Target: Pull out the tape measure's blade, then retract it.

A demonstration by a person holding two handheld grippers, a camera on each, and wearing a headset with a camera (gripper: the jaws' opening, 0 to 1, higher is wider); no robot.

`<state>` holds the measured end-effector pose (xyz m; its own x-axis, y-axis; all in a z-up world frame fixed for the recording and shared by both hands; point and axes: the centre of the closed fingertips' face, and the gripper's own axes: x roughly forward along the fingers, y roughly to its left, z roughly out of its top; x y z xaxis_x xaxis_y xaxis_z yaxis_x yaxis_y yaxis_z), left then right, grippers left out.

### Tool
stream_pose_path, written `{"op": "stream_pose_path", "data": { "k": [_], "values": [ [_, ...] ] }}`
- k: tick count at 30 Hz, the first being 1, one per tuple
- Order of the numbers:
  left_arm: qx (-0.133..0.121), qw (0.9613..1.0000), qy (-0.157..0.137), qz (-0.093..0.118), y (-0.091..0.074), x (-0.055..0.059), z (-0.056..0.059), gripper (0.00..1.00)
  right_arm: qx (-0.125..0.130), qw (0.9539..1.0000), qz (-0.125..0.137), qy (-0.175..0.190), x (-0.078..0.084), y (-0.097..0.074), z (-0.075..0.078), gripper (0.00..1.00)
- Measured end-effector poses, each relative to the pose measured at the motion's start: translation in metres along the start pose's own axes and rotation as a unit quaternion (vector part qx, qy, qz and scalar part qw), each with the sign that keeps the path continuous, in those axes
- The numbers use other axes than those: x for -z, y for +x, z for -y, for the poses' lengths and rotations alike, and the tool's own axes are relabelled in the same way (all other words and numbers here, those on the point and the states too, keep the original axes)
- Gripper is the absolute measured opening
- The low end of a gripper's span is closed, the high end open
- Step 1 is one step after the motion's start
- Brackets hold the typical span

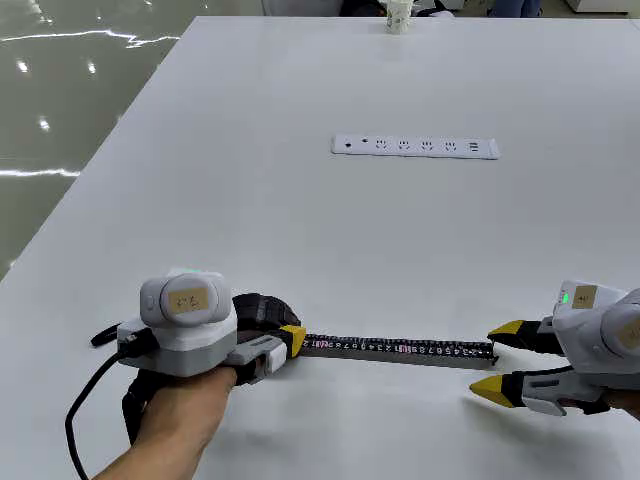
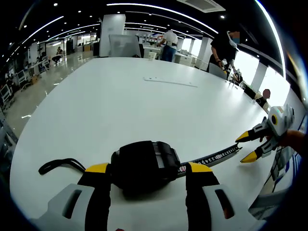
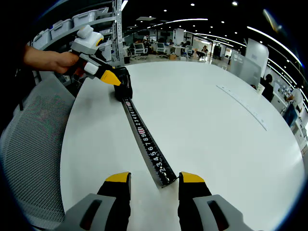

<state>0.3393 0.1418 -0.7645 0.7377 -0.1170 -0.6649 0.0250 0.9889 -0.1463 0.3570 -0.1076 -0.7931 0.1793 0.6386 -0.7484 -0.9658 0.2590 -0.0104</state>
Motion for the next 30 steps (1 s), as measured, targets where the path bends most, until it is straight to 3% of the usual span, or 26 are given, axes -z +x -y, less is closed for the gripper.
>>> {"op": "stream_pose_path", "data": {
  "k": [10,17,30],
  "values": [
    [-0.008,0.9999,-0.010,0.006,0.005,0.001,-0.003,0.56,-0.006,0.9998,-0.004,-0.019,0.006,0.004,0.010,0.24],
    [-0.010,0.9999,-0.010,0.006,0.008,0.000,-0.003,0.57,-0.008,0.9999,-0.005,-0.011,0.010,0.005,0.015,0.17],
    [-0.011,0.9999,-0.011,0.004,0.009,0.000,-0.004,0.58,-0.007,1.0000,0.000,-0.006,0.011,0.008,0.017,0.12]
  ]
}}
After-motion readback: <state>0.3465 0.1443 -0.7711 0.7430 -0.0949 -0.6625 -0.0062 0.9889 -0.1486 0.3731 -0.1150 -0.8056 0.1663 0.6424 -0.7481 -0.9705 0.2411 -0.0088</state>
